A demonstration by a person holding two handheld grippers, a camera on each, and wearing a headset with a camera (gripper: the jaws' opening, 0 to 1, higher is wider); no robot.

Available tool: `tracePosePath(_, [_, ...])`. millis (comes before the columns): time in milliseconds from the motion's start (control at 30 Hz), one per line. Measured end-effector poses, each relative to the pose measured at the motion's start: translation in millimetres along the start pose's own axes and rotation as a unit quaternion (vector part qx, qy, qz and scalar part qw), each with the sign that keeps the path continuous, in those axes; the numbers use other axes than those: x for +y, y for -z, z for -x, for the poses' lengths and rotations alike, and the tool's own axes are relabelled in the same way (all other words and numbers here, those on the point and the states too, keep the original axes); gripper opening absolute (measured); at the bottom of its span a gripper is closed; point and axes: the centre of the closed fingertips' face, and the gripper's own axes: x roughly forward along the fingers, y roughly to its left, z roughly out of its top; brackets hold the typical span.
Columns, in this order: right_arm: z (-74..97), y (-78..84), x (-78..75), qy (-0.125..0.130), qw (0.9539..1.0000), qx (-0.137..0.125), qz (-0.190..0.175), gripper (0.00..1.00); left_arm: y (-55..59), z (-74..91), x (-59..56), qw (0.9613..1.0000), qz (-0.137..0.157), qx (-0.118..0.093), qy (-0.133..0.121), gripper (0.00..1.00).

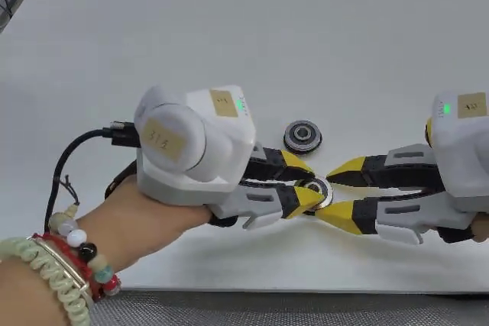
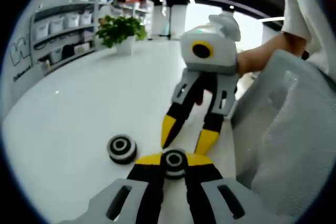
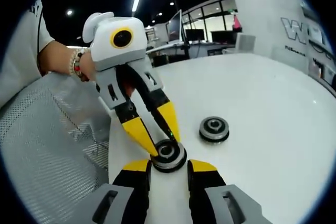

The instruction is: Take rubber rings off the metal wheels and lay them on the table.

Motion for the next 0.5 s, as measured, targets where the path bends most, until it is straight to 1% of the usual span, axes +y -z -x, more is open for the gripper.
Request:
tracePosePath(67, [0.1,0.0,0.4,0.000,1.0000,-0.001,0.002,0.25,3.9,-0.5,-0.3,1.0000,-0.003,0.006,0.000,0.15])
tracePosePath(100, [0.1,0.1,0.7,0.000,1.0000,0.000,0.004,0.25,1.2,-1.8,1.6,0.9997,-0.026,-0.003,-0.003,0.15])
tracePosePath(133, [0.1,0.8,1.0,0.000,1.0000,0.002,0.006,0.24,6.5,-1.1,-1.0,0.9999,-0.013,0.009,-0.001,0.14])
tracePosePath(267, [0.1,1.2,2.0,0.000,1.0000,0.004,0.008,0.22,6.0,-3.0,-1.9,0.9995,-0.032,0.006,-0.003,0.14])
tracePosePath(500, [1.4,0.6,2.8,0.000,1.0000,0.001,0.010,0.22,6.0,-2.4,-3.0,0.9995,-0.030,-0.003,-0.004,0.14])
